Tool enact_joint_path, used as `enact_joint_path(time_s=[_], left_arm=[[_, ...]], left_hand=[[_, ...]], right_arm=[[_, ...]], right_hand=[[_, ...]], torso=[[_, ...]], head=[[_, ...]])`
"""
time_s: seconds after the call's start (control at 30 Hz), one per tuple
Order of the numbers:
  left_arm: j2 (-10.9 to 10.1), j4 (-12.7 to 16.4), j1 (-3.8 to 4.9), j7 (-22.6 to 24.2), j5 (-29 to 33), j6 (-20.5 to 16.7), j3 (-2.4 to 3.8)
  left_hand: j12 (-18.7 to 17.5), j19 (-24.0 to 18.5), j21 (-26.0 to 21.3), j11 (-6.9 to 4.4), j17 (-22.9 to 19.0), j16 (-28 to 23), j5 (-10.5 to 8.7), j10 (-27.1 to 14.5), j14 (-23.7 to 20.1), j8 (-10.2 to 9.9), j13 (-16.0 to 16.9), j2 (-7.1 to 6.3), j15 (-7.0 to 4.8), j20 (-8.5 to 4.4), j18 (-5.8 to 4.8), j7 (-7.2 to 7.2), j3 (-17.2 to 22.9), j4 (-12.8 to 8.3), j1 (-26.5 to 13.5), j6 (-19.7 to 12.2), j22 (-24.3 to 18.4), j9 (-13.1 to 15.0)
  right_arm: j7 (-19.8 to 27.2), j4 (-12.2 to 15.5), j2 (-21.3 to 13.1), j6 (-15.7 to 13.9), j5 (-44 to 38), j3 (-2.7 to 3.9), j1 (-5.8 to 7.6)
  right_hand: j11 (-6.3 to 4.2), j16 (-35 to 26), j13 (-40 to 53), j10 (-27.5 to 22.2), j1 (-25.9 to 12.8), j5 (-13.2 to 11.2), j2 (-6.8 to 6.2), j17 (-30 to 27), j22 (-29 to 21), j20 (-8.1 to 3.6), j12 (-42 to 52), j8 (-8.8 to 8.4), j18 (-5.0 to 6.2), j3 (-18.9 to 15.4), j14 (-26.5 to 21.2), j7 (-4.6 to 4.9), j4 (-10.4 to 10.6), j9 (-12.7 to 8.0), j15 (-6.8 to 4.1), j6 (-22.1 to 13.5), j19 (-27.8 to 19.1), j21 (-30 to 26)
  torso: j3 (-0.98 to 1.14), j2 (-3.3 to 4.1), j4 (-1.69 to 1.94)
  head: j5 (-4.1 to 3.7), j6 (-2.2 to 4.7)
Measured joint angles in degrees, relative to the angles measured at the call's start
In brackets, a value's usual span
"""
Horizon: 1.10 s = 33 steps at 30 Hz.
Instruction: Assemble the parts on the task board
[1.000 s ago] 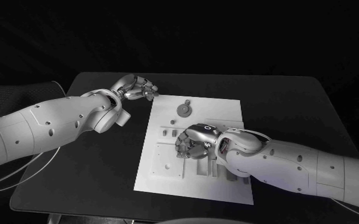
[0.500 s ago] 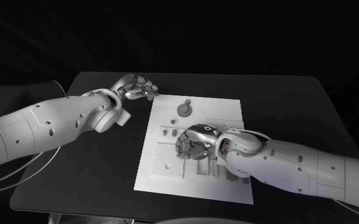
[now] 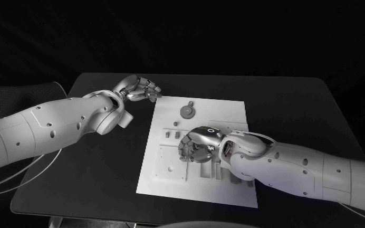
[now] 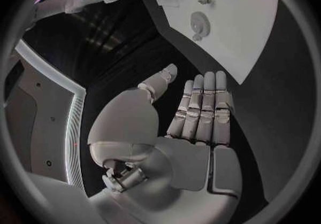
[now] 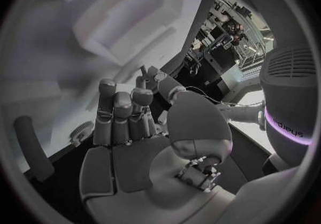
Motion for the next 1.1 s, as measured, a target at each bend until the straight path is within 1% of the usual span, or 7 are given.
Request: enact_joint_path(time_s=[0.1,0.23,0.33,0.87,0.93,1.0,1.1], left_arm=[[0.0,0.0,0.0,0.0,0.0,0.0,0.0],[0.0,0.0,0.0,0.0,0.0,0.0,0.0],[0.0,0.0,0.0,0.0,0.0,0.0,0.0],[0.0,0.0,0.0,-0.1,-0.1,0.0,0.0],[0.0,0.0,0.0,-0.1,-0.1,0.0,0.0],[-0.1,0.0,0.0,-0.1,-0.1,0.0,0.0],[-0.1,0.0,0.0,-0.2,-0.1,0.0,0.0]], left_hand=[[0.0,0.0,0.0,0.0,0.0,0.0,0.0,0.0,0.0,0.0,0.0,0.0,0.0,0.0,-0.01,0.0,0.0,0.0,0.0,0.0,0.0,0.0],[0.0,0.0,0.0,0.0,0.0,0.0,0.0,0.0,0.0,0.0,0.0,0.0,0.0,0.0,-0.05,0.0,0.0,0.0,0.0,0.0,0.0,0.0],[0.0,0.0,0.0,0.0,0.0,0.0,0.0,0.0,0.0,0.0,0.0,0.0,0.0,0.0,-0.07,0.0,0.0,0.0,0.0,0.0,0.0,0.0],[-0.2,0.0,0.0,0.0,0.1,0.0,0.0,0.0,0.0,0.0,0.0,-0.22,0.0,0.0,-0.14,0.0,0.0,0.0,0.2,0.0,0.0,0.0],[-0.2,0.0,0.0,0.0,0.1,0.0,0.0,0.0,0.0,0.0,0.0,-0.22,0.0,0.0,-0.14,0.0,0.0,0.0,0.2,0.0,0.0,0.0],[-0.2,0.0,0.0,0.0,0.1,0.0,0.0,0.0,0.0,0.0,0.0,-0.22,0.0,0.0,-0.15,0.0,0.0,0.0,0.2,0.0,0.0,0.0],[-0.2,0.0,0.0,0.0,0.1,0.0,0.0,0.0,0.0,0.0,-0.1,-0.22,0.0,0.0,-0.15,0.0,0.0,0.0,0.2,0.0,0.1,0.0]], right_arm=[[0.0,0.1,0.0,0.1,0.0,-0.02,0.0],[0.0,0.3,0.1,0.2,0.0,-0.08,-0.04],[0.0,0.3,0.1,0.3,0.0,-0.12,-0.08],[-0.1,0.2,0.3,1.1,0.0,-0.18,-0.12],[-0.1,0.1,0.3,1.1,0.0,-0.18,-0.12],[-0.2,0.0,0.3,1.0,0.0,-0.18,-0.13],[-0.2,-0.1,0.2,0.8,0.2,-0.21,-0.13]], right_hand=[[0.03,0.0,0.1,0.0,0.1,-0.2,-0.12,0.0,0.0,0.0,0.0,0.0,0.0,0.0,0.0,0.26,0.0,0.0,0.01,-0.3,0.0,0.0],[0.33,0.0,0.1,-0.3,0.2,-0.4,-0.85,0.0,0.0,0.0,-0.2,-0.46,0.0,0.0,-0.1,0.63,0.0,-0.2,0.08,-0.6,0.0,0.0],[0.33,0.0,0.1,-0.3,-0.1,-0.4,-1.06,0.0,0.0,0.0,-0.2,-0.49,0.0,0.0,-0.1,0.63,0.0,-0.2,0.09,-0.6,0.0,0.0],[0.32,0.0,0.1,-0.3,-0.1,-0.5,-1.06,0.0,0.0,0.01,-0.2,-0.54,-0.01,-0.2,-0.1,0.66,0.2,-0.3,0.27,-0.6,0.0,0.0],[0.46,0.0,0.1,-0.5,-0.1,-0.7,-1.06,0.0,0.0,0.01,-0.2,-0.9,-0.02,-0.2,-0.1,0.94,0.2,-0.4,0.28,-0.9,0.0,0.0],[0.87,-0.2,0.2,-0.9,0.0,-0.7,-1.66,0.0,0.0,0.01,-0.2,-1.73,-0.32,-0.2,-0.2,1.71,0.2,-0.8,0.4,-1.7,0.0,0.0],[1.38,-0.2,0.3,-1.4,-0.1,-0.7,-1.72,0.1,0.0,0.1,-0.4,-2.69,-0.26,-0.4,-0.6,2.45,0.2,-1.1,0.83,-2.7,-0.1,0.0]], torso=[[-0.03,0.0,0.0],[-0.03,0.0,0.02],[-0.03,0.0,0.02],[0.01,-0.02,0.02],[0.01,-0.02,0.01],[0.01,-0.02,0.01],[0.01,-0.02,0.01]], head=[[0.01,-0.08],[0.04,-0.13],[0.04,-0.15],[0.03,-0.25],[-0.01,-0.25],[-0.05,-0.25],[-0.1,-0.2]])
